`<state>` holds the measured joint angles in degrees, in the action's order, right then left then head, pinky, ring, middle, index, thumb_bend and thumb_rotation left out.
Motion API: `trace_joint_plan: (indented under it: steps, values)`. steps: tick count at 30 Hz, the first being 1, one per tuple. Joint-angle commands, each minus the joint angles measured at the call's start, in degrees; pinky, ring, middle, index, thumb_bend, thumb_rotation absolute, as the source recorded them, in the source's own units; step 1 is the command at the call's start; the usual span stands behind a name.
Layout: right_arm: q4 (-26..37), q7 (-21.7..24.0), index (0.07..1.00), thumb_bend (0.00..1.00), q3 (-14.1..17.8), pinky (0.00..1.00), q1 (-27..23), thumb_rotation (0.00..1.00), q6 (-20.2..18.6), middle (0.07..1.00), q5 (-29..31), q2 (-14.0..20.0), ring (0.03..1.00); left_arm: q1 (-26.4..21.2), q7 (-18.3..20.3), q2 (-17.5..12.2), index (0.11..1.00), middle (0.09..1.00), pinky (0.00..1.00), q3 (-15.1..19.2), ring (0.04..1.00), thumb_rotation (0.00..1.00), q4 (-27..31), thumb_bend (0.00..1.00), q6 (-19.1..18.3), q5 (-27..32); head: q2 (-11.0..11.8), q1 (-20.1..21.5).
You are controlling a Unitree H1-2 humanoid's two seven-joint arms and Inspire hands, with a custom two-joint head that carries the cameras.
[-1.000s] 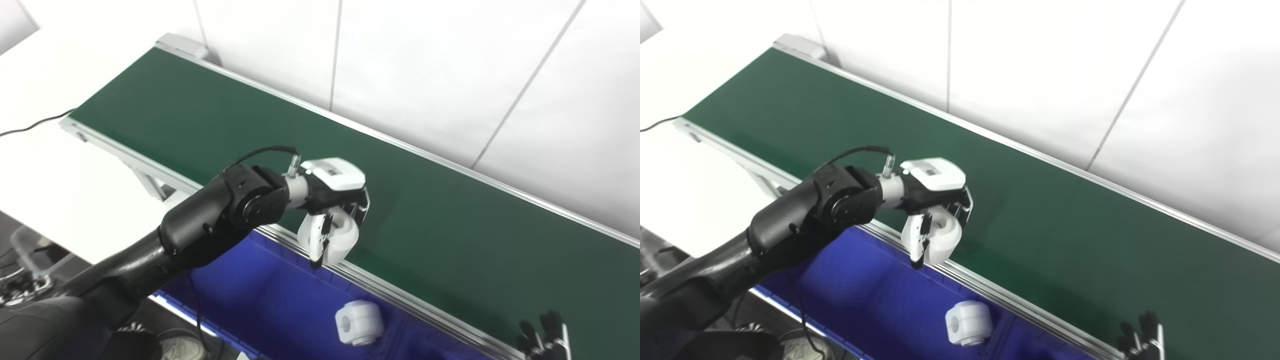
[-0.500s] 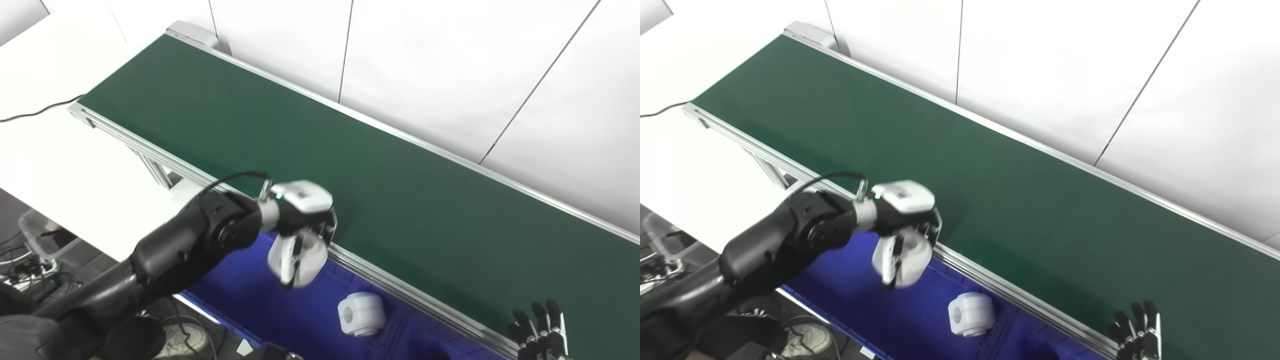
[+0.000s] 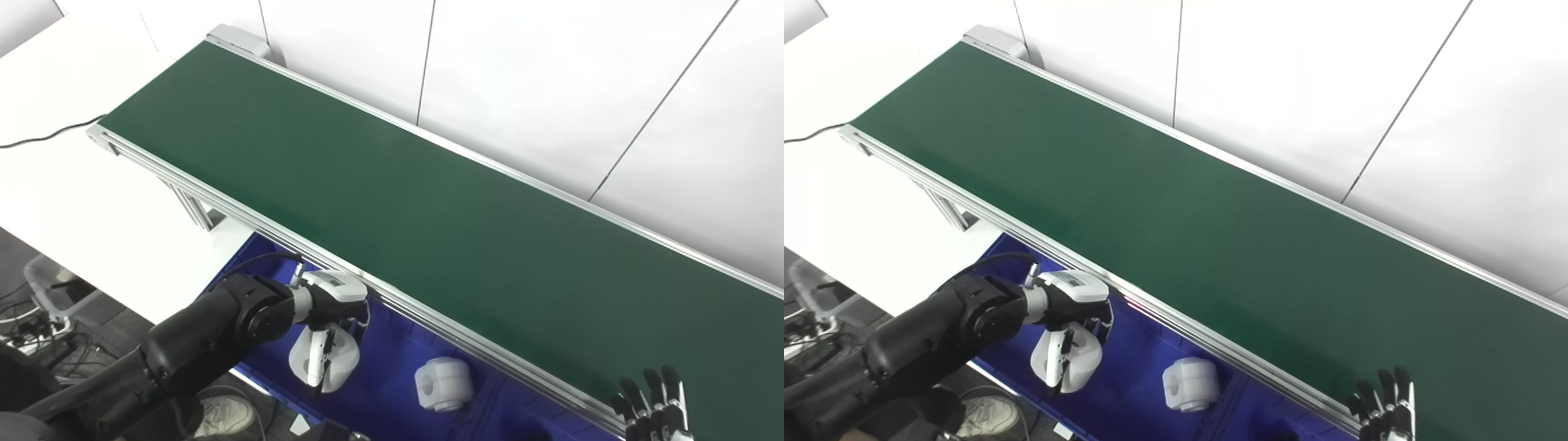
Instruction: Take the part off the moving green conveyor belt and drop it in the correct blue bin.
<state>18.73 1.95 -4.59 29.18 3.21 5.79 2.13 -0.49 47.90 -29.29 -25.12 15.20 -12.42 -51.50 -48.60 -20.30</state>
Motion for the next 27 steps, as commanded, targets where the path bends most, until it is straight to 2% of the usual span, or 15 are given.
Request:
trace_joint_plan:
  steps: [1,2,3,4,5,6,7,8,10,13,18,24,25,26,27]
  values:
    - [2.4,0.6,1.0,0.86,0.2,0.88,0.2,0.95,-0.1,0.965,0.8,0.0,0.901,-1.3,1.1,-0.5,0.498,0.458,0.27,0.5,0.343,0.0,1.8,0.52,-1.5,-0.1,0.0,-0.2]
    - [2.4,0.6,1.0,0.86,0.2,0.88,0.2,0.95,-0.3,0.965,0.9,-0.1,0.903,-1.4,1.5,-0.6,0.503,0.461,0.32,0.4,0.393,0.0,1.9,0.52,-1.6,-0.2,0.0,-0.3]
    - [2.5,0.5,1.0,0.86,0.3,0.88,0.2,0.95,-0.5,0.963,0.9,-0.1,0.903,-1.5,1.8,-0.6,0.499,0.538,0.4,0.4,0.48,0.04,2.1,0.52,-1.7,-0.3,0.0,-0.3]
    - [2.5,0.6,1.0,0.86,0.2,0.88,0.2,0.95,-0.6,0.963,0.9,0.0,0.903,-1.3,1.0,-0.8,0.498,0.567,0.43,0.7,0.513,0.06,2.3,0.52,-1.0,0.2,0.0,-0.2]
    - [2.6,0.6,1.0,0.87,0.2,0.88,0.2,0.95,-0.6,0.964,0.9,0.0,0.903,-1.1,0.4,-0.9,0.6,0.65,0.5,0.9,0.601,0.22,2.4,0.73,-0.6,0.6,0.0,-0.2]
    - [2.6,0.7,1.0,0.86,0.1,0.88,0.2,0.95,-0.6,0.965,0.8,0.1,0.903,-1.0,0.0,-0.9,0.684,0.719,0.56,1.2,0.674,0.37,2.7,0.9,-0.4,0.8,-0.1,-0.1]
    - [2.6,0.7,1.0,0.86,0.1,0.88,0.1,0.95,-0.6,0.966,0.7,0.2,0.902,-0.9,-0.2,-0.9,0.711,0.741,0.58,1.4,0.698,0.42,2.9,0.94,-0.3,1.0,-0.1,-0.1]
    - [2.6,0.7,1.0,0.85,0.1,0.88,0.1,0.95,-0.6,0.967,0.5,0.2,0.901,-0.9,0.0,-0.9,0.729,0.766,0.62,1.7,0.735,0.5,3.4,0.98,-0.7,1.4,-0.1,-0.2]
    - [2.6,0.8,1.0,0.85,0.0,0.88,0.0,0.95,-0.6,0.968,0.4,0.3,0.902,-1.0,0.6,-1.0,0.734,0.776,0.63,2.2,0.753,0.54,4.2,0.99,-1.4,1.9,-0.1,-0.2]
    - [2.7,0.7,1.0,0.84,0.0,0.88,0.1,0.95,-0.7,0.966,0.4,0.3,0.901,-1.5,2.7,-1.2,0.743,0.769,0.63,2.3,0.754,0.64,5.4,1.0,-2.5,2.2,-0.2,0.0]
    - [2.8,0.5,1.0,0.84,0.0,0.87,0.1,0.94,-1.0,0.964,0.6,0.0,0.898,-1.8,6.1,-1.0,0.751,0.768,0.63,2.9,0.745,0.68,9.0,1.0,-4.7,2.8,-0.2,-0.1]
    - [2.9,0.5,1.0,0.84,-0.4,0.87,0.0,0.94,-1.0,0.963,0.3,-0.3,0.894,-3.1,14.5,0.2,0.76,0.775,0.6,4.7,0.732,0.65,18.2,1.0,-13.2,6.3,-0.4,0.3]
    - [3.0,0.4,1.0,0.84,-0.5,0.87,0.0,0.94,-1.1,0.962,0.2,-0.5,0.889,-3.3,16.3,0.9,0.765,0.766,0.58,6.0,0.718,0.64,19.8,1.0,-14.0,7.1,-0.4,0.8]
    - [2.9,0.3,1.0,0.84,-0.6,0.87,0.0,0.94,-1.1,0.961,-0.2,-0.6,0.886,-3.3,19.7,2.9,0.783,0.784,0.6,9.1,0.739,0.64,21.6,1.0,-14.4,8.6,-0.5,1.3]
    - [3.0,0.1,1.0,0.84,-0.8,0.87,0.0,0.94,-1.3,0.961,-0.5,-0.9,0.886,-2.8,22.4,5.8,0.786,0.788,0.61,13.9,0.745,0.64,22.6,1.0,-14.5,12.7,-0.6,2.3]
